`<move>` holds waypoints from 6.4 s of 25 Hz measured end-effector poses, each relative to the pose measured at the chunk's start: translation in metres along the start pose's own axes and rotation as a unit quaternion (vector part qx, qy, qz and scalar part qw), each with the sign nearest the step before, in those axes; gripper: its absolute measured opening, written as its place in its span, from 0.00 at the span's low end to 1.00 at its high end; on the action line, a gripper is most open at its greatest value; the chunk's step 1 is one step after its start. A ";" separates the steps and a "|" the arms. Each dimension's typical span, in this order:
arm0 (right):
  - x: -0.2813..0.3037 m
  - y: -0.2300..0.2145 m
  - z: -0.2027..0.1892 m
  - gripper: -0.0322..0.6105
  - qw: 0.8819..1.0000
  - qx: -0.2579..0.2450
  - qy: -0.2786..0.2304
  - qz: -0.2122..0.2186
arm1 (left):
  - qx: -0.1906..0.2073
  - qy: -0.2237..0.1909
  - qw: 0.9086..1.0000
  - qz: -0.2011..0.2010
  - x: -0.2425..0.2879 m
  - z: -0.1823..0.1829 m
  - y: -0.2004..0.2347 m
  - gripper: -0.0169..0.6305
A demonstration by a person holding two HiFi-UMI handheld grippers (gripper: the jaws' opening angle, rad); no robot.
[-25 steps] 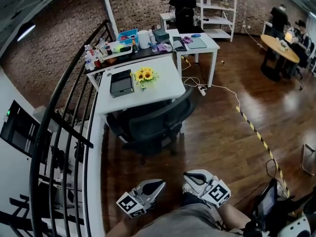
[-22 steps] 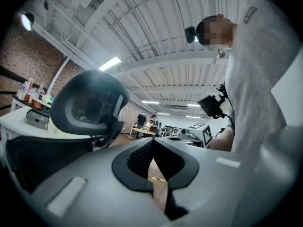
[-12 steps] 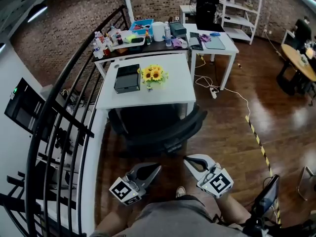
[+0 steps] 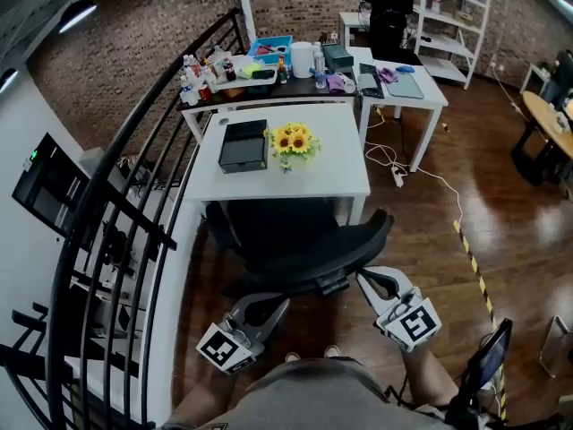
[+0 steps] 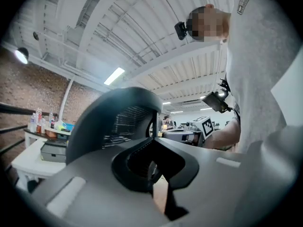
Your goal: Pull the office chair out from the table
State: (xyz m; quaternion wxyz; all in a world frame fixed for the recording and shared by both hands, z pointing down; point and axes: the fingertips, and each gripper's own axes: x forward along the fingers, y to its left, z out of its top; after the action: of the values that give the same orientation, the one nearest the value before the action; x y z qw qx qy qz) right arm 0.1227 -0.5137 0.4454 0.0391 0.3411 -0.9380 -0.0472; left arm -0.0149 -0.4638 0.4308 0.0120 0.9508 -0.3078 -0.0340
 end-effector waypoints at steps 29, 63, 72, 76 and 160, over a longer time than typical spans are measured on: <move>-0.028 -0.097 0.002 0.06 0.995 -0.055 0.029 -0.078 | 0.077 0.102 0.988 -0.089 0.021 -0.011 0.069 0.20; 0.081 0.007 0.010 0.31 0.988 -0.028 0.038 0.146 | -0.039 0.144 0.958 -0.243 -0.110 -0.005 0.190 0.23; 0.145 0.074 0.011 0.50 0.959 -0.012 0.064 0.277 | -0.047 0.122 0.958 -0.254 -0.113 -0.002 0.194 0.23; 0.155 0.099 0.006 0.22 0.943 -0.025 0.087 0.322 | -0.052 0.111 0.958 -0.258 -0.112 -0.002 0.193 0.22; -0.110 0.371 0.025 0.20 0.952 -0.011 0.084 0.294 | -0.050 0.090 0.956 -0.276 -0.312 -0.002 -0.125 0.22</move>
State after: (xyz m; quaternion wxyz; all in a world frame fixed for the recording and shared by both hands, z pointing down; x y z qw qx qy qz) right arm -0.0319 -0.1584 0.4591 0.1330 0.0527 -0.9896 -0.0149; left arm -0.1939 -0.1793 0.4450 0.0774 0.9960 -0.0293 0.0348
